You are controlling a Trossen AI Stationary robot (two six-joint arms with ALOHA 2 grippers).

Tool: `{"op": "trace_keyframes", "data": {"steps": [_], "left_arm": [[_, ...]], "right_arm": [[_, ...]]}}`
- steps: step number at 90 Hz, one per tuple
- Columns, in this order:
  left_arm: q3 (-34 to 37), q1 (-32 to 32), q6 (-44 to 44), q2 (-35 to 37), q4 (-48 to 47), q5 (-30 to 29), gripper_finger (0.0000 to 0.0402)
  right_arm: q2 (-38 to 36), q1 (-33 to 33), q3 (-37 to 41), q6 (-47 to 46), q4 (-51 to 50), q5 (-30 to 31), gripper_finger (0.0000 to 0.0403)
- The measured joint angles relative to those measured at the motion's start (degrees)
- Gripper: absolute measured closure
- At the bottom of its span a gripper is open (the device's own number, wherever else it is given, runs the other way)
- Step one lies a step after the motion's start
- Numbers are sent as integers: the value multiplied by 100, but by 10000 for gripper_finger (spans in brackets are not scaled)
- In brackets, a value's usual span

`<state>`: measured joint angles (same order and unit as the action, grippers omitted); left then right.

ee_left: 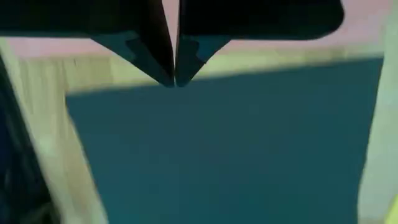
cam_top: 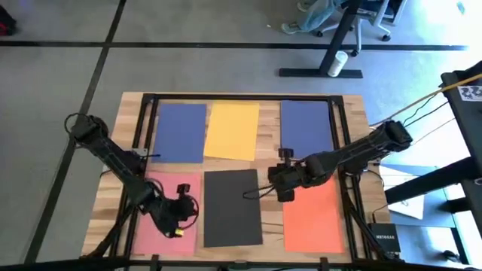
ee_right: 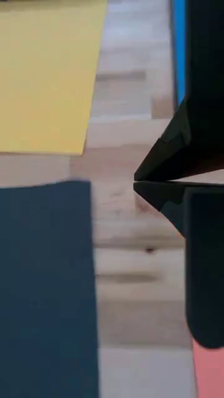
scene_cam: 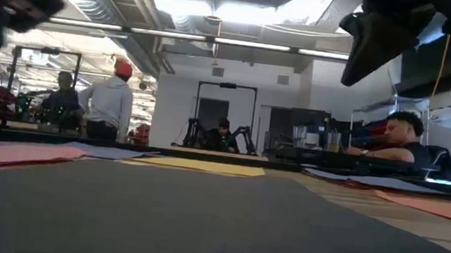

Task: Organize paper
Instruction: Stack the blue paper on top of the other blue paper

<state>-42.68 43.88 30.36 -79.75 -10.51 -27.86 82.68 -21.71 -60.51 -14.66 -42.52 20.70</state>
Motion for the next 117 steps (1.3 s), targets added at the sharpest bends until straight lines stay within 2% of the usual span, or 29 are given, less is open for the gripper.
{"op": "trace_keyframes", "data": {"steps": [23,39,54,68,79,97,108,117], "left_arm": [[824,-1058,-1510,459,2213,42,401],[1119,-2039,-2345,514,3413,683,401],[1137,-3003,-2233,514,3506,1388,401],[1135,-3698,-1739,508,3455,1422,402],[1135,-4137,-1583,506,3253,1421,402],[1135,-4626,-1369,501,3225,1426,393],[1135,-4715,-1263,501,3295,1441,368],[1135,-4785,-1586,501,3495,1455,344]], "right_arm": [[-1260,-2,1569,-93,1705,-201,403],[-1817,-1,2228,-167,2598,-277,403],[-1717,162,2316,-461,2821,-74,403],[-1499,497,2313,-311,2922,-23,398],[-1430,798,2313,-137,2859,20,375],[-1432,1267,2313,343,2356,-89,329],[-1432,1429,2313,369,1742,-166,323],[-1432,1427,2313,312,1365,-225,322]]}}
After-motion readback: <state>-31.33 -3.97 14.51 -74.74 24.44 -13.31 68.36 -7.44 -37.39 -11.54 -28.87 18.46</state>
